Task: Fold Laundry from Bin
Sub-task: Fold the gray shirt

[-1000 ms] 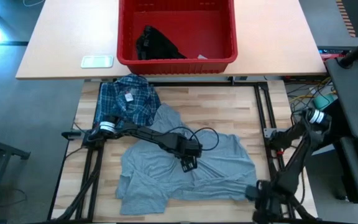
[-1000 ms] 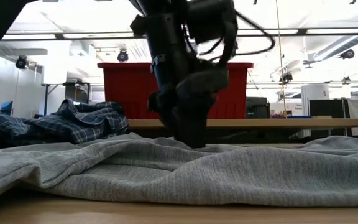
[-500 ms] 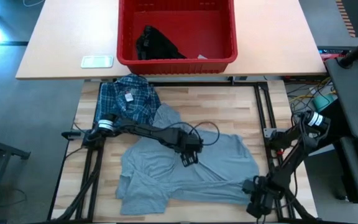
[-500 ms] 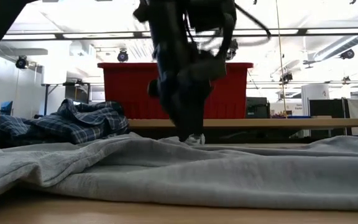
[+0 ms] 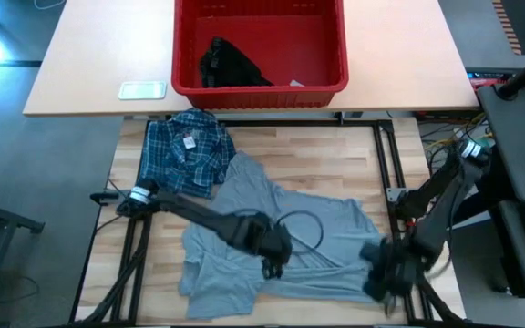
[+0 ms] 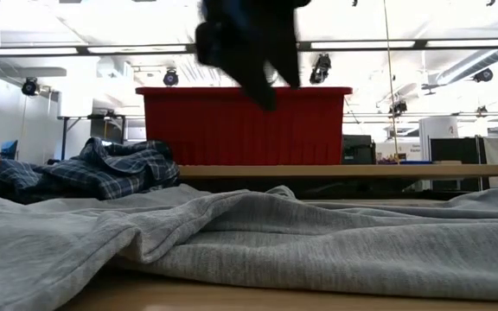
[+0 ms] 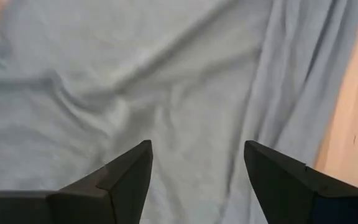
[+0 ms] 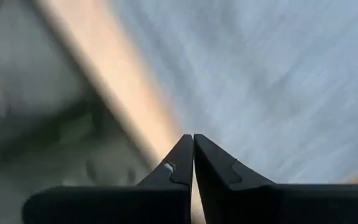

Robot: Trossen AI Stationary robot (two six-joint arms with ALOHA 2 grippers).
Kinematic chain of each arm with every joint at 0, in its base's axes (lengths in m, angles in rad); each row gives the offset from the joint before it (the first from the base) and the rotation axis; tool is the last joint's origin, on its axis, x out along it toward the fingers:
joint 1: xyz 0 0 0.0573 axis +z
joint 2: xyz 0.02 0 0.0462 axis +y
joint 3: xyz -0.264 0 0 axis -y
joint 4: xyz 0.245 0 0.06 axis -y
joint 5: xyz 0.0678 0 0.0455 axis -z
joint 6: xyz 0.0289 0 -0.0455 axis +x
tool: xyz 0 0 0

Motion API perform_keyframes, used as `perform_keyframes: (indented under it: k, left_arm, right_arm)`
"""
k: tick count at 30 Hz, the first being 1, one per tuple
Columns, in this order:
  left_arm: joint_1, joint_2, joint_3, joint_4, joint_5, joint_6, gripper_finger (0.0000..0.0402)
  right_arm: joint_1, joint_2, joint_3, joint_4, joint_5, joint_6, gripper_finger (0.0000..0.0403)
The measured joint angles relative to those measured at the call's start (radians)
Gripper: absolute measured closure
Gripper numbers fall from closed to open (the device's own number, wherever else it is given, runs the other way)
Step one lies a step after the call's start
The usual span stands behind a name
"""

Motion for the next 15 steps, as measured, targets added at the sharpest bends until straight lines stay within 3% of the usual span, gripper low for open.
perform_keyframes:
  k: [2, 5, 11, 15]
  left_arm:
    - [-0.034, 0.000, -0.054, 0.002, 0.012, -0.064, 0.0164]
    - [-0.061, 0.000, -0.158, 0.002, 0.092, -0.141, 0.0168]
    - [-0.047, 0.000, -0.356, 0.051, 0.148, -0.260, 0.0170]
    - [-0.053, -0.010, -0.433, 0.132, 0.185, -0.335, 0.0170]
  right_arm:
    - [-0.073, -0.069, -0.022, -0.124, 0.100, -0.028, 0.0394]
    - [-0.240, -0.169, -0.127, -0.189, 0.150, -0.131, 0.0394]
    - [-0.609, -0.320, -0.367, -0.141, 0.147, -0.352, 0.0394]
    - [-0.825, -0.342, -0.463, -0.101, 0.069, -0.490, 0.0394]
